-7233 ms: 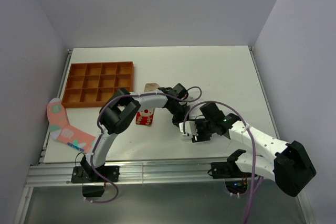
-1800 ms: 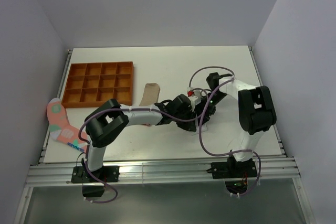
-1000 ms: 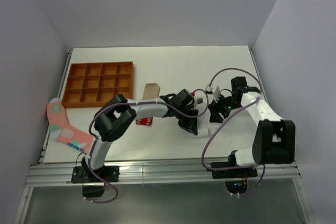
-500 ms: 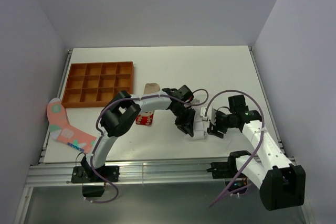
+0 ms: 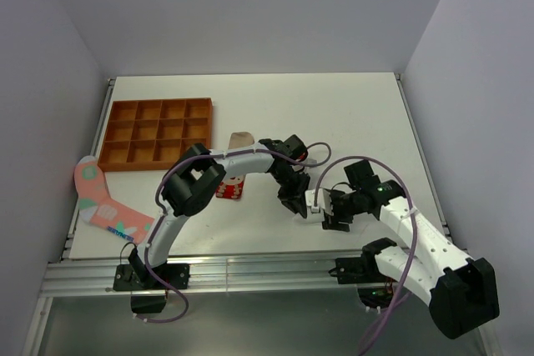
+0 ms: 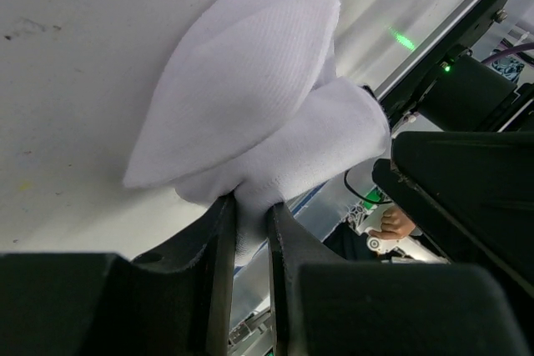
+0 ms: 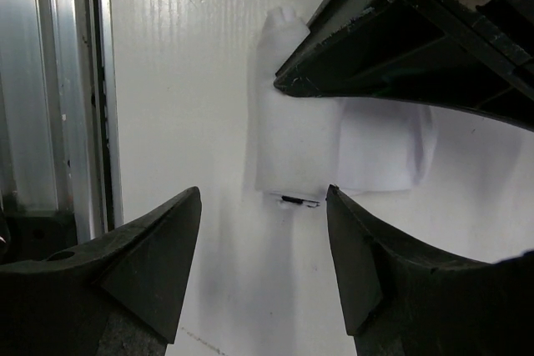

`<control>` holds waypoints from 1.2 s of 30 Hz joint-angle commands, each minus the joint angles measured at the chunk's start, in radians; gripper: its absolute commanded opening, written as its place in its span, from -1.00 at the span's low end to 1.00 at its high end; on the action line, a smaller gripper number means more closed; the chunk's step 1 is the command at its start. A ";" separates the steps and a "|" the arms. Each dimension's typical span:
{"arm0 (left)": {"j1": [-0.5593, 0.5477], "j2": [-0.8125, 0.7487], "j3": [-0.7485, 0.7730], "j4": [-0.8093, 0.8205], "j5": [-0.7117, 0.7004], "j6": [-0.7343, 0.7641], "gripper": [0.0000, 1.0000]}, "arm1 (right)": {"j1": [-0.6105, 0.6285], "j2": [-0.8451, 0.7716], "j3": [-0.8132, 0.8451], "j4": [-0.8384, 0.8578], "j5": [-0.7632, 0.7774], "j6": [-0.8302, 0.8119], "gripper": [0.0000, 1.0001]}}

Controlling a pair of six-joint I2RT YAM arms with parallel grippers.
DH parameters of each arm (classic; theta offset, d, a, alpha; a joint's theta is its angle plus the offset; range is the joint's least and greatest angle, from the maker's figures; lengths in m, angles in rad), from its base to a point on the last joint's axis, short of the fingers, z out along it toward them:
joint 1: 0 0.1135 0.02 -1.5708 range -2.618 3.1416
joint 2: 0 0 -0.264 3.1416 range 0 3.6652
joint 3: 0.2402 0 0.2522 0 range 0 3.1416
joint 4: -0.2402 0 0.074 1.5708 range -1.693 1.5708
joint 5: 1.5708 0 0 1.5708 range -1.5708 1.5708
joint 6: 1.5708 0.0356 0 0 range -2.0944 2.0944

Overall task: Roll the socks
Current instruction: Roll the sock at the center of the board.

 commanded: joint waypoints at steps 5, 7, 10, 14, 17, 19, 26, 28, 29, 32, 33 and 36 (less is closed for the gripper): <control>-0.005 0.064 -0.017 -0.093 -0.105 0.034 -0.99 | 0.076 0.006 -0.026 0.093 0.062 0.053 0.36; -0.005 0.066 -0.015 -0.093 -0.103 0.036 -0.99 | 0.097 0.011 -0.038 0.113 0.078 0.064 0.37; -0.005 0.067 -0.013 -0.093 -0.102 0.037 -0.99 | 0.130 0.019 -0.056 0.161 0.107 0.083 0.37; -0.005 0.073 -0.007 -0.097 -0.098 0.040 -0.99 | 0.165 0.022 -0.082 0.216 0.142 0.106 0.35; -0.005 0.076 -0.009 -0.091 -0.094 0.040 -0.99 | 0.188 0.020 -0.099 0.264 0.182 0.119 0.35; -0.005 0.076 -0.012 -0.090 -0.089 0.039 -0.99 | 0.202 0.033 -0.102 0.267 0.193 0.127 0.35; -0.002 0.050 -0.041 -0.021 -0.039 -0.010 -0.96 | 0.203 0.117 -0.057 0.262 0.210 0.164 -0.12; 0.002 0.023 -0.079 0.051 -0.007 -0.061 -0.91 | 0.203 0.152 -0.043 0.259 0.205 0.175 -0.19; 0.004 0.014 -0.092 0.076 0.000 -0.081 -0.88 | 0.203 0.164 -0.030 0.255 0.199 0.184 -0.22; 0.007 -0.023 -0.141 0.168 -0.003 -0.159 -0.81 | 0.200 0.209 -0.006 0.259 0.197 0.216 -0.32; 0.008 -0.046 -0.177 0.206 -0.002 -0.211 -0.80 | 0.194 0.215 0.002 0.258 0.191 0.219 -0.34; 0.013 -0.100 -0.252 0.340 -0.039 -0.330 -0.77 | 0.165 0.255 0.040 0.224 0.158 0.218 -0.33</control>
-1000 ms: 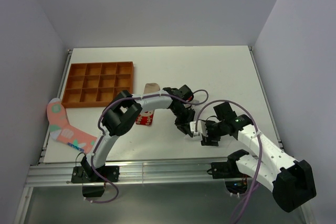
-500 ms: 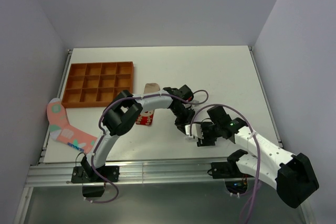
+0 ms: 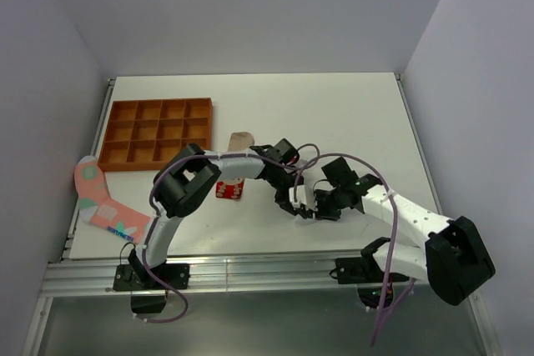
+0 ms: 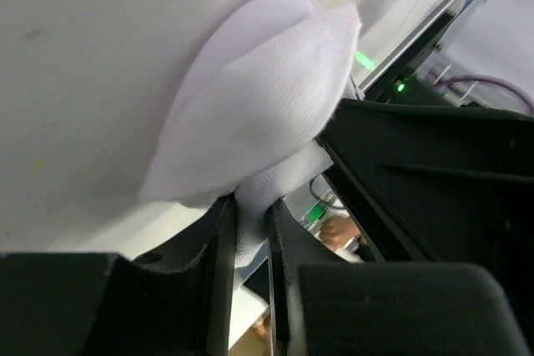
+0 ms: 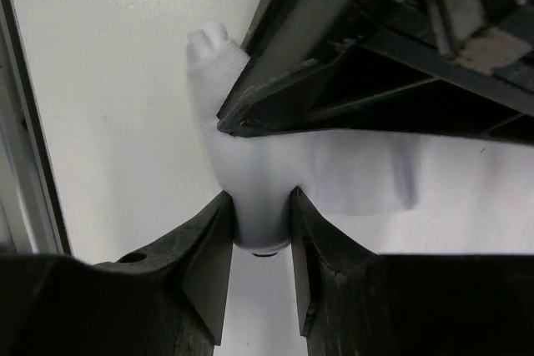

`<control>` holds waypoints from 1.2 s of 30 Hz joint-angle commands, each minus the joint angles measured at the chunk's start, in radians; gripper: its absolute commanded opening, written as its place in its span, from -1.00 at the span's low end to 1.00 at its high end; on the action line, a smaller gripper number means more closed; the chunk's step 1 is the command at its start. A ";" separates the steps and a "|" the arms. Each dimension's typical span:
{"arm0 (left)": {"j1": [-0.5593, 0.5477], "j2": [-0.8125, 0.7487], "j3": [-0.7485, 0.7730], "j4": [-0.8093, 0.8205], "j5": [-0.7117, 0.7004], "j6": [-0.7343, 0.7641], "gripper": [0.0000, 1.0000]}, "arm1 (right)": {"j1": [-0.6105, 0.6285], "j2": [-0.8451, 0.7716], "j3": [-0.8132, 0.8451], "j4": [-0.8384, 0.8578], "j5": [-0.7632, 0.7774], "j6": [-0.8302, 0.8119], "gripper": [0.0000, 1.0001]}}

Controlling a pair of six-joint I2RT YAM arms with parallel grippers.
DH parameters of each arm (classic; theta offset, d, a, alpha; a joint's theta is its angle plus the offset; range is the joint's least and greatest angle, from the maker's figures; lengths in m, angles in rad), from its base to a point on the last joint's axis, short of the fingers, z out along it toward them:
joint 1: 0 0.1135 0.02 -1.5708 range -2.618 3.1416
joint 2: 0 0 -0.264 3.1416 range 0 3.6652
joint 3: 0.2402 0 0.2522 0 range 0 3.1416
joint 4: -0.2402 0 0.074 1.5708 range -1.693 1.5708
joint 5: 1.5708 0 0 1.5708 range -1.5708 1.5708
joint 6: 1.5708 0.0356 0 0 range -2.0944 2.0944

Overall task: Roll the socks
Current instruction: Roll the sock at the center of the board.

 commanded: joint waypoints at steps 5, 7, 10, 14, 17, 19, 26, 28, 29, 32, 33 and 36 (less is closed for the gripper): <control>0.000 -0.122 -0.195 0.378 -0.176 -0.314 -0.68 | -0.114 0.187 0.178 -0.155 -0.137 -0.059 -0.33; -0.005 -0.150 -0.230 0.424 -0.213 -0.368 -0.64 | -0.170 0.276 0.235 -0.246 -0.189 -0.095 -0.33; -0.010 -0.181 -0.267 0.511 -0.272 -0.409 -0.61 | -0.221 0.413 0.350 -0.377 -0.241 -0.156 -0.33; -0.019 -0.214 -0.303 0.573 -0.368 -0.428 -0.61 | -0.263 0.583 0.517 -0.512 -0.273 -0.214 -0.33; -0.031 -0.237 -0.342 0.628 -0.444 -0.432 -0.62 | -0.281 0.693 0.607 -0.587 -0.284 -0.221 -0.33; -0.043 -0.251 -0.353 0.649 -0.489 -0.420 -0.59 | -0.284 0.751 0.640 -0.618 -0.287 -0.217 -0.33; -0.094 -0.299 -0.385 0.691 -0.731 -0.310 -0.33 | -0.292 0.880 0.756 -0.693 -0.296 -0.193 -0.33; -0.112 -0.308 -0.396 0.700 -0.756 -0.282 -0.24 | -0.292 0.916 0.778 -0.704 -0.292 -0.182 -0.34; -0.118 -0.323 -0.417 0.727 -0.827 -0.248 -0.21 | -0.294 0.926 0.793 -0.707 -0.290 -0.170 -0.34; -0.152 -0.368 -0.467 0.790 -0.911 -0.143 -0.16 | -0.295 0.951 0.810 -0.716 -0.284 -0.161 -0.34; -0.167 -0.380 -0.483 0.813 -0.959 -0.110 -0.16 | -0.295 0.959 0.812 -0.712 -0.281 -0.153 -0.34; -0.190 -0.434 -0.547 0.911 -1.032 0.043 -0.13 | -0.295 0.988 0.827 -0.710 -0.266 -0.132 -0.34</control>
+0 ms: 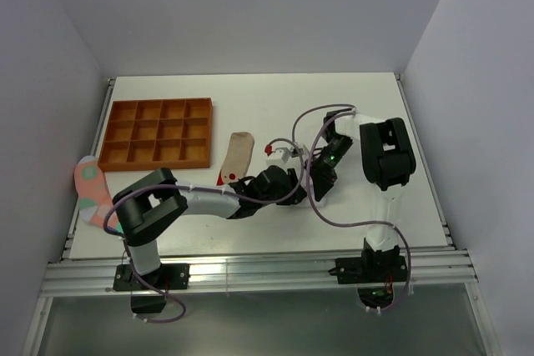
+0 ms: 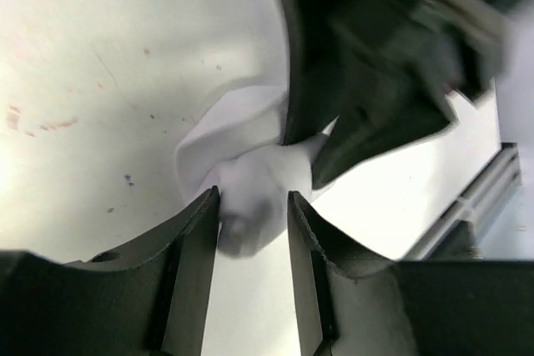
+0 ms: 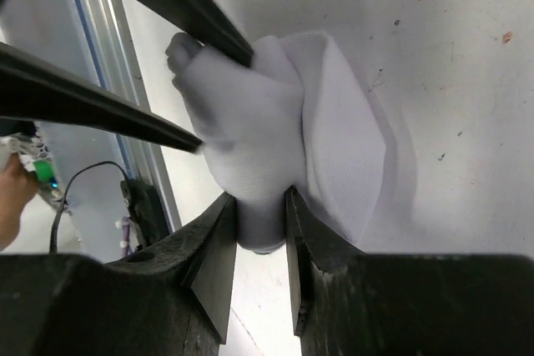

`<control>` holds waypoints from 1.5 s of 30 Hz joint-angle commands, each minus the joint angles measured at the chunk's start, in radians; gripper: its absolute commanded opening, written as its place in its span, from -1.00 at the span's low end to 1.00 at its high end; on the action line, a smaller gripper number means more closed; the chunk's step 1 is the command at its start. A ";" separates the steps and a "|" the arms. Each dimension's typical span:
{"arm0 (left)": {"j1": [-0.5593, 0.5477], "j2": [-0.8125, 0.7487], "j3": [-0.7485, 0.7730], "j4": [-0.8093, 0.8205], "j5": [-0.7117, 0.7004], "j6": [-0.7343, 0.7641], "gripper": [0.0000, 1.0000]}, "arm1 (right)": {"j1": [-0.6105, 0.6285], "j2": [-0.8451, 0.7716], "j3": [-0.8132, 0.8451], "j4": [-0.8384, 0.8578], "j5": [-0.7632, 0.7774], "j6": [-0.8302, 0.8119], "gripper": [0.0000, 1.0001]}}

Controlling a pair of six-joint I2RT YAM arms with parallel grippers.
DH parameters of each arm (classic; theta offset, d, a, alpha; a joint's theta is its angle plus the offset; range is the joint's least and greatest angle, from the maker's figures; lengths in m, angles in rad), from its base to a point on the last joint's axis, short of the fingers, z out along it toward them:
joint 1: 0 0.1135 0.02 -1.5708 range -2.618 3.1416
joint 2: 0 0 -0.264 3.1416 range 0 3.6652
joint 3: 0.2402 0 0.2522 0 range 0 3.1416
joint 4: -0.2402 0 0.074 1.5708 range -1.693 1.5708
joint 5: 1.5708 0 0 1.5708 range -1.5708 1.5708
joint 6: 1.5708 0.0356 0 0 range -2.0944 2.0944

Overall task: Roll the socks
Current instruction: Roll the sock at the center of the board.

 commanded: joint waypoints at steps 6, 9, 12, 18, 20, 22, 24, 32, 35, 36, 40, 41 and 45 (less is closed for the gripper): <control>-0.040 -0.132 -0.070 0.212 -0.124 0.507 -0.16 | -0.003 0.105 0.094 -0.016 0.018 0.052 -0.36; -0.034 -0.122 -0.045 0.220 -0.001 0.608 -0.10 | -0.004 0.114 0.106 -0.024 0.021 0.063 -0.36; -0.020 -0.071 0.013 0.168 0.107 0.674 -0.09 | -0.003 0.120 0.111 -0.030 0.021 0.071 -0.36; 0.019 0.016 0.093 0.111 0.263 0.717 -0.06 | -0.006 0.125 0.114 -0.033 0.021 0.078 -0.36; 0.022 0.041 0.108 0.108 0.278 0.723 -0.07 | -0.006 0.126 0.115 -0.033 0.021 0.078 -0.36; 0.028 0.047 0.105 0.112 0.298 0.722 -0.08 | -0.006 0.125 0.117 -0.030 0.021 0.083 -0.37; 0.040 0.044 0.091 0.128 0.316 0.717 -0.07 | -0.006 0.125 0.114 -0.028 0.021 0.083 -0.36; 0.062 0.062 0.068 0.138 0.362 0.711 -0.08 | -0.007 0.137 0.131 -0.039 0.019 0.087 -0.37; 0.063 0.079 0.065 0.141 0.361 0.712 -0.08 | -0.007 0.135 0.132 -0.037 0.019 0.090 -0.37; 0.065 0.081 0.064 0.144 0.362 0.712 -0.07 | -0.007 0.137 0.131 -0.037 0.019 0.092 -0.37; 0.068 0.099 0.073 0.140 0.384 0.712 -0.06 | -0.006 0.137 0.134 -0.036 0.019 0.095 -0.37; 0.068 0.102 0.076 0.137 0.393 0.712 -0.06 | -0.007 0.137 0.134 -0.036 0.019 0.098 -0.37; 0.068 0.115 0.072 0.140 0.396 0.705 -0.07 | -0.007 0.135 0.134 -0.033 0.019 0.101 -0.38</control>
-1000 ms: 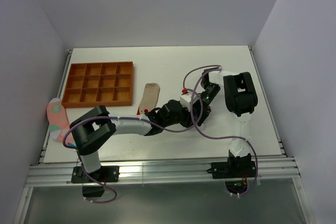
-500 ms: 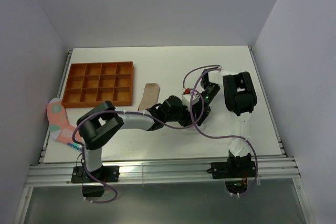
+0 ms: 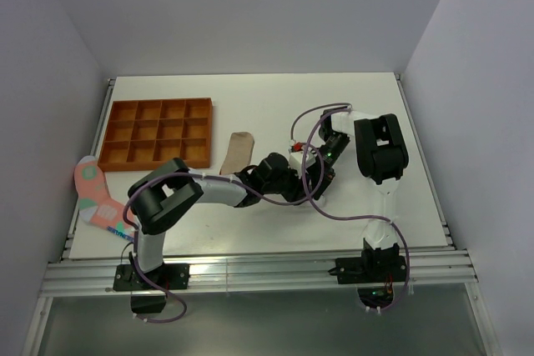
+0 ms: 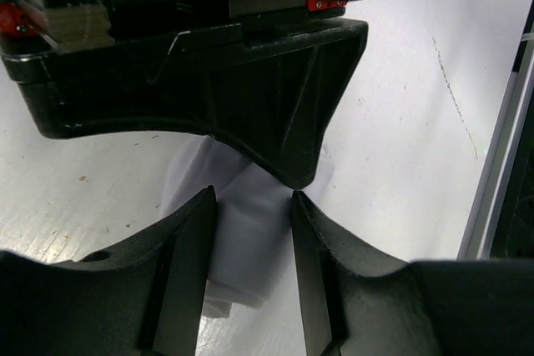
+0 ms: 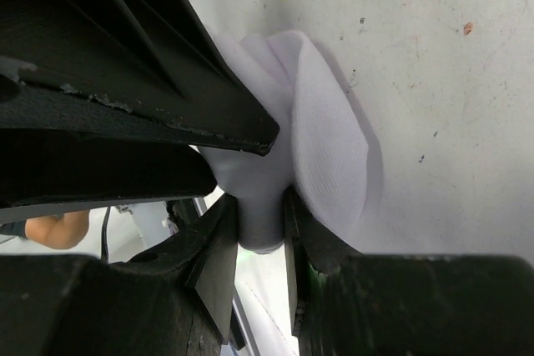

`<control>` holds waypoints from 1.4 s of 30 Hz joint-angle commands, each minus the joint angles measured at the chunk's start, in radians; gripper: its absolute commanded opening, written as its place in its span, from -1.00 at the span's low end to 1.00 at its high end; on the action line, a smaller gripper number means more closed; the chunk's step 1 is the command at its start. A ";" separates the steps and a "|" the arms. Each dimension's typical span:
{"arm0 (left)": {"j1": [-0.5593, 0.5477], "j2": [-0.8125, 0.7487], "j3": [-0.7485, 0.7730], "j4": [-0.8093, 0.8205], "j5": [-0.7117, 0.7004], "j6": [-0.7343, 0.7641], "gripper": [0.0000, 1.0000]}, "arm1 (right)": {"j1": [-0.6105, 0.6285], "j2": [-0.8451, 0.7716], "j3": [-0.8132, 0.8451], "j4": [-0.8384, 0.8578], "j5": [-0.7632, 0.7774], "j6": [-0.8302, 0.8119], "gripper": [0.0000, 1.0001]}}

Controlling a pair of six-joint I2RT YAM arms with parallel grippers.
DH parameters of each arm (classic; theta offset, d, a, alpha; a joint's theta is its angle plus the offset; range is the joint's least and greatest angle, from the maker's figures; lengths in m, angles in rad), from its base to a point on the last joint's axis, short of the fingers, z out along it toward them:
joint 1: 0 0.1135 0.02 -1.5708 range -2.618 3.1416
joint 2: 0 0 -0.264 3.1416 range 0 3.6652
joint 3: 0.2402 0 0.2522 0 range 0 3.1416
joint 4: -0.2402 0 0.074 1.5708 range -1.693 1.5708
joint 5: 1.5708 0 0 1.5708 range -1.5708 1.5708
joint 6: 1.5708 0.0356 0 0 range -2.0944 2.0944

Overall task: Roll the socks
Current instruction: Roll the sock at the center of the board.

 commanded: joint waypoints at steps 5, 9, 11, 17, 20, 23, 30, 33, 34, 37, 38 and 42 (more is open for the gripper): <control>0.000 0.052 0.012 0.006 0.037 -0.034 -0.15 | -0.006 0.014 0.027 0.070 0.022 0.010 -0.38; -0.004 0.077 0.018 -0.029 0.035 -0.057 -0.39 | -0.006 -0.009 0.001 0.108 0.024 0.034 -0.37; -0.008 0.078 0.012 -0.047 0.026 -0.068 -0.50 | -0.004 -0.021 -0.005 0.119 0.024 0.040 -0.36; -0.028 0.097 0.035 -0.142 -0.009 -0.101 -0.96 | -0.006 -0.078 -0.040 0.207 0.033 0.108 -0.17; -0.033 0.106 0.044 -0.176 -0.020 -0.123 -0.99 | -0.006 -0.142 -0.092 0.289 0.039 0.154 0.00; -0.033 0.124 0.050 -0.207 -0.031 -0.155 -0.99 | -0.012 -0.208 -0.129 0.346 0.032 0.188 0.10; -0.033 0.149 0.041 -0.210 -0.015 -0.204 -0.99 | -0.064 -0.357 -0.184 0.402 -0.004 0.223 0.19; -0.033 0.163 0.061 -0.242 -0.009 -0.210 -0.99 | -0.102 -0.411 -0.200 0.395 -0.005 0.208 0.21; -0.033 0.172 0.067 -0.259 -0.006 -0.215 -0.99 | -0.114 -0.434 -0.204 0.392 -0.005 0.202 0.21; -0.030 0.192 0.086 -0.283 0.003 -0.221 -0.99 | -0.159 -0.490 -0.232 0.391 0.007 0.169 0.20; -0.030 0.193 0.089 -0.294 0.014 -0.223 -0.99 | -0.170 -0.507 -0.244 0.397 0.010 0.162 0.21; -0.019 0.202 0.092 -0.319 0.031 -0.243 -0.99 | -0.199 -0.598 -0.345 0.431 0.033 0.096 0.18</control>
